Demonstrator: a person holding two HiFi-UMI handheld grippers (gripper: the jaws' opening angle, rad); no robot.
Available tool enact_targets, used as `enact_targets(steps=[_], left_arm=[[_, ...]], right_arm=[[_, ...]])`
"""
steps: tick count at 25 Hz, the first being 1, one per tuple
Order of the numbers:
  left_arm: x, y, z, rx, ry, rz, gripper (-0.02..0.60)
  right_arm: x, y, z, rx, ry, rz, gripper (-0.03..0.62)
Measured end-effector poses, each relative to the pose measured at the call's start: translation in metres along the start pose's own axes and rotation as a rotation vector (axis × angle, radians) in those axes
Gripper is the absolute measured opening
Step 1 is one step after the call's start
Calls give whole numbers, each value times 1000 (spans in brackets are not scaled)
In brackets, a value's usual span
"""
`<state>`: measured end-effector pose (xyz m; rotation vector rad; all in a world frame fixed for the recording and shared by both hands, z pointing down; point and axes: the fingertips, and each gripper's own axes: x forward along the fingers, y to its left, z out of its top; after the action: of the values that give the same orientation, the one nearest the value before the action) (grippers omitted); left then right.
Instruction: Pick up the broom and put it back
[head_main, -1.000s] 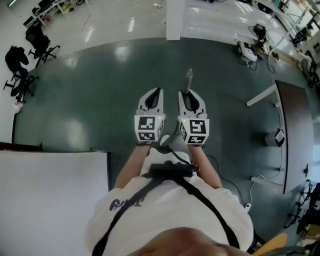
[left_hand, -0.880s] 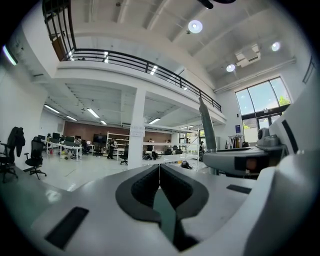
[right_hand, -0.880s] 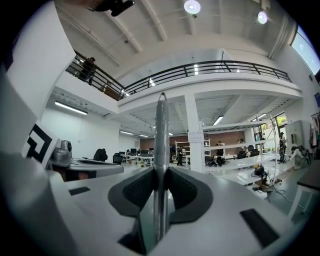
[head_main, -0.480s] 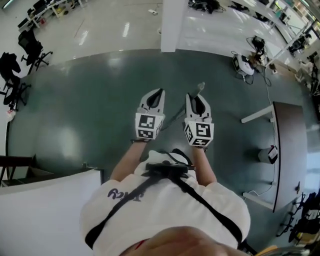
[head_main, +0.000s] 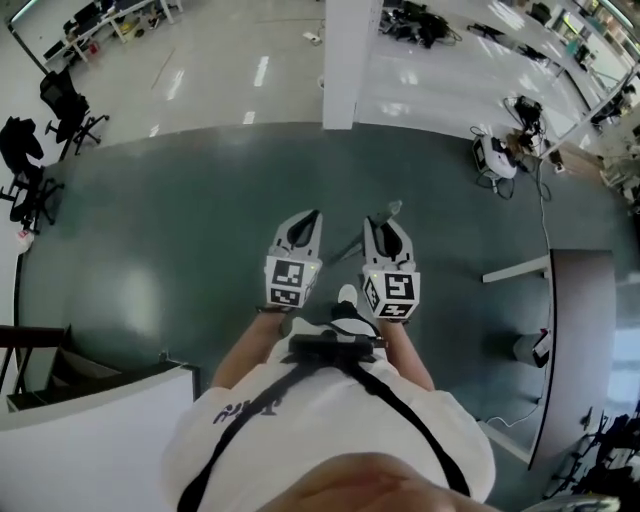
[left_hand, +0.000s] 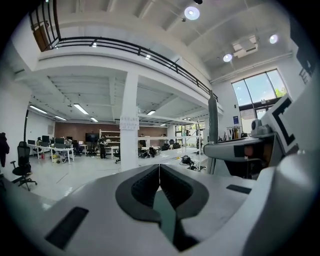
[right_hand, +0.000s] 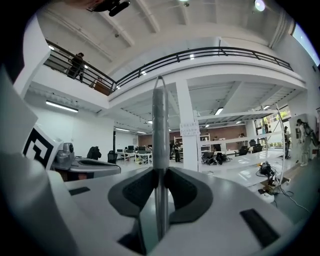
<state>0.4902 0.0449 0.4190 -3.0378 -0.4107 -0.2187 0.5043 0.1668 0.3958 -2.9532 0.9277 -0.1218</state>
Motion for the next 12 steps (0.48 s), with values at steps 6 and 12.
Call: enact_targets(steps=[6, 12], left_arm=[[107, -3, 34, -26, -54, 8, 12], [201, 8, 54, 21, -61, -8, 12]], right_arm=[[75, -70, 4, 28, 20, 79, 98], [159, -118, 4, -12, 31, 105, 98]])
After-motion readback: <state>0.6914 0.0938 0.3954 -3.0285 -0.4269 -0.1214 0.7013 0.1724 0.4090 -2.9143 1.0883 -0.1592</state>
